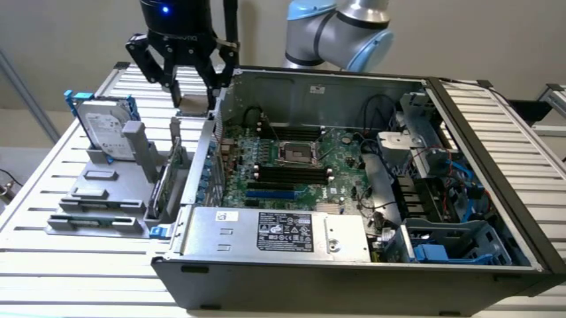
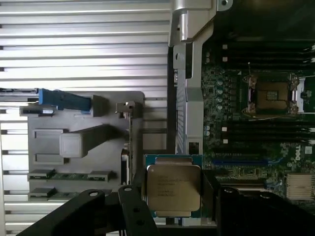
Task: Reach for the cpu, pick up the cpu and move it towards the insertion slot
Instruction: 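Pick up the cpu and move it towards the insertion slot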
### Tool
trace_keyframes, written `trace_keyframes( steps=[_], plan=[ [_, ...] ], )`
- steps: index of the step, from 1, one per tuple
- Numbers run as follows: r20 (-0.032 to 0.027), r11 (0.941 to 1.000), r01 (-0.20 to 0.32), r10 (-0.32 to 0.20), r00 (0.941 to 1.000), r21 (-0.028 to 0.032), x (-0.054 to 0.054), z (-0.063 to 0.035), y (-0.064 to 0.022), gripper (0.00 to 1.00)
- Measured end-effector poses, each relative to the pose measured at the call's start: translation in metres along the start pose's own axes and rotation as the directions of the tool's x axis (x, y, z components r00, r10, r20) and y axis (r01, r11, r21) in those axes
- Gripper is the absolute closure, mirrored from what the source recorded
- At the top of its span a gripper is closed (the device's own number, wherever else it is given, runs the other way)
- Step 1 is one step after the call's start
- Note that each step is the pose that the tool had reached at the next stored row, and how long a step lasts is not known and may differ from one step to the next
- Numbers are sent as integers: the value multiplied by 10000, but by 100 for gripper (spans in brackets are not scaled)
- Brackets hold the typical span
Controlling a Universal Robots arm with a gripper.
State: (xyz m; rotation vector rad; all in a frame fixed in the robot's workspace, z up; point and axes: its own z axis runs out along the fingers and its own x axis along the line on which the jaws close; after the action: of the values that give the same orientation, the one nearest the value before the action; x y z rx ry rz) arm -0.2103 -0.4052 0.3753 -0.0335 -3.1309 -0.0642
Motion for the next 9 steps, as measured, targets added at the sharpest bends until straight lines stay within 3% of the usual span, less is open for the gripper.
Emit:
trace_keyframes(
  steps=[9],
  plan=[
    [-3,9999,1,-1,10000,-133,-411,-4,9,45]
  ],
)
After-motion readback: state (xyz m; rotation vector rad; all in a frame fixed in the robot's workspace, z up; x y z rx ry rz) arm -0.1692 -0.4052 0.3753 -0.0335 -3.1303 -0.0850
